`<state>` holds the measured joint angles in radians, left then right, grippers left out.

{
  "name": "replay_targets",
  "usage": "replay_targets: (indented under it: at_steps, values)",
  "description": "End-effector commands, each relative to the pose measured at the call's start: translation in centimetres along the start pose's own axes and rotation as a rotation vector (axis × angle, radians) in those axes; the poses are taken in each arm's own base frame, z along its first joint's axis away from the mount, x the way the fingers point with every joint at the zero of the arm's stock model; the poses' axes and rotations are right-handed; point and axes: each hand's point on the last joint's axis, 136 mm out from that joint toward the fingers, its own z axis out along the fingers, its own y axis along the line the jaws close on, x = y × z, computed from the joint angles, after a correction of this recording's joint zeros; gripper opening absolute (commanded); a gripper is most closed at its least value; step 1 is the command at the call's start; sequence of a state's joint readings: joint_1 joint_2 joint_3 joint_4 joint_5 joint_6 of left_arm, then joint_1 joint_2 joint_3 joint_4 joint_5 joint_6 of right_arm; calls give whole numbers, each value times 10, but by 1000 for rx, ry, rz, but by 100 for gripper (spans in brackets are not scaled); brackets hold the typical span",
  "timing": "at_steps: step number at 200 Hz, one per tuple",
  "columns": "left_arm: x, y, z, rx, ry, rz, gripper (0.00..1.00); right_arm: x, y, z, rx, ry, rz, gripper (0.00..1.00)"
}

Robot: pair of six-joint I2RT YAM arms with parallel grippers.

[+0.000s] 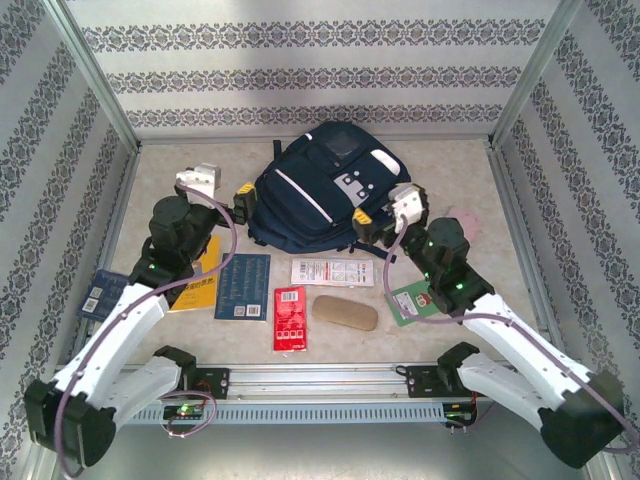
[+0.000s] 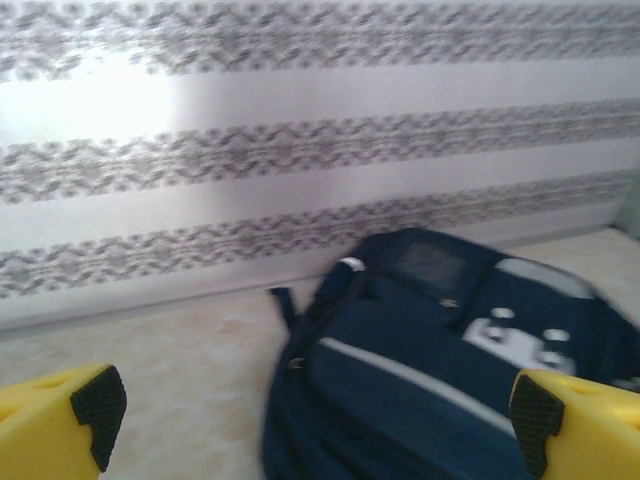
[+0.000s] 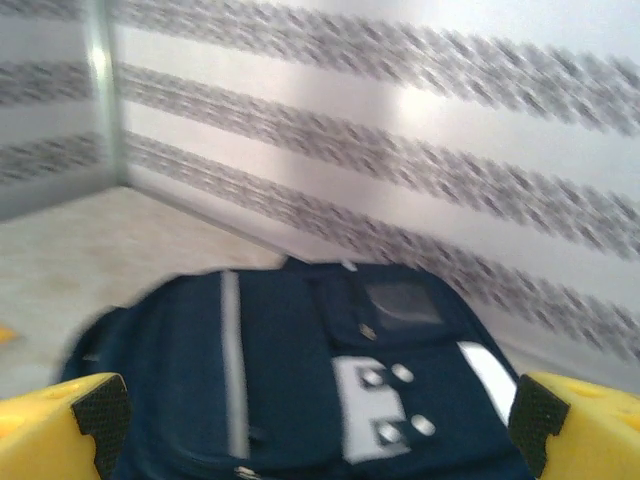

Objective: Pack the student bag
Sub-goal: Pick up the student bag from the top-center of the table.

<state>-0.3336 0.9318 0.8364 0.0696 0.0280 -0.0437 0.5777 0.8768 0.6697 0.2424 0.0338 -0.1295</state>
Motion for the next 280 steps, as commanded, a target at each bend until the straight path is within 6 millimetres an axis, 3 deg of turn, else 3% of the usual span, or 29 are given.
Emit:
replay_targets:
  at_steps: [1,23,47,70,82,98,126,142,176,219,243,280]
  values:
    - [51,-6,-22,-38,324,-140,99,-9,-1,-7,102,104,66,98]
    - [71,32,-54,-333,508,-313,99,-13,12,-16,8,279,190,98]
    - [81,19,-52,-241,559,-341,99,-10,4,-3,2,294,301,98]
    - [92,4,-54,-166,620,-365,99,29,-3,25,-60,543,473,98]
    - [98,-7,-52,-104,650,-364,99,52,-10,44,11,586,504,98]
    - [106,-15,-50,-53,675,-361,99,66,2,65,-97,609,504,98]
    - [118,-14,-51,-45,695,-315,99,84,22,107,-329,696,541,81]
    - [117,-16,-52,-29,689,-315,99,109,27,130,-374,787,541,72]
    - [117,-20,-55,2,676,-313,100,144,35,163,-444,862,563,65]
    - [119,-26,-54,37,678,-316,99,182,36,186,-453,929,593,59]
    - [120,-27,-53,43,683,-313,98,189,50,189,-507,942,610,51]
    - [120,-29,-52,55,682,-313,97,200,58,189,-548,970,634,45]
